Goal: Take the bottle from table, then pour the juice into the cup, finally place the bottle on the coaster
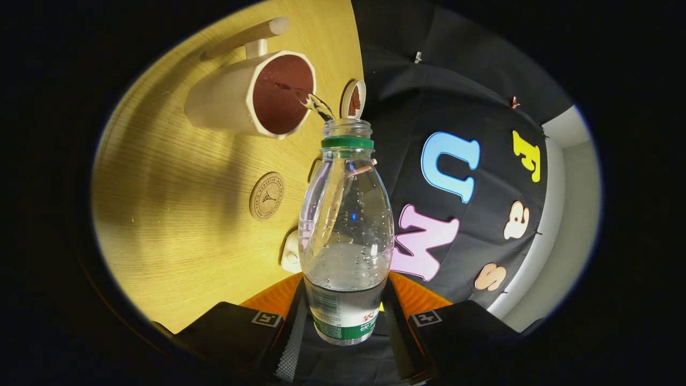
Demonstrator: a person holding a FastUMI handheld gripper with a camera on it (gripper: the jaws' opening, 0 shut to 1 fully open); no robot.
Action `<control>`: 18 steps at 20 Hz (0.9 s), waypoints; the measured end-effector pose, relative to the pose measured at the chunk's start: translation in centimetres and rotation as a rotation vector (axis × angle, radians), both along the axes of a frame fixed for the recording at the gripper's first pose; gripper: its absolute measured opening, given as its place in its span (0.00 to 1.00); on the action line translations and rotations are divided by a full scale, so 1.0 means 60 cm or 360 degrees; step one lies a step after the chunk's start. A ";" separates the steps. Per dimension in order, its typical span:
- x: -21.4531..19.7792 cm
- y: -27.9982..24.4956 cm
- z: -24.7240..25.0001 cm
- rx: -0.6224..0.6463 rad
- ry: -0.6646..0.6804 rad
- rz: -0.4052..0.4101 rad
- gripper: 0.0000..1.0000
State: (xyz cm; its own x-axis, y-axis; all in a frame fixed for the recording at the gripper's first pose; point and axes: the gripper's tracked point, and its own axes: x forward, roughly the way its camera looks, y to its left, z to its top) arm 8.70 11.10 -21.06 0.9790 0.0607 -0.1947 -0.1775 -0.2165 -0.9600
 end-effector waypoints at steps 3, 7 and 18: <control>0.005 0.002 0.007 -0.0028 -0.0024 0.0025 0.72; 0.006 0.008 0.011 -0.0069 -0.0032 0.0057 0.72; 0.006 0.021 0.043 -0.0255 -0.0089 0.0164 0.72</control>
State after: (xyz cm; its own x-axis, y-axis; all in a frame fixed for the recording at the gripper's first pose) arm 9.06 12.38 -18.46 0.9787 0.1339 -0.1554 -0.0938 -0.3818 -0.9195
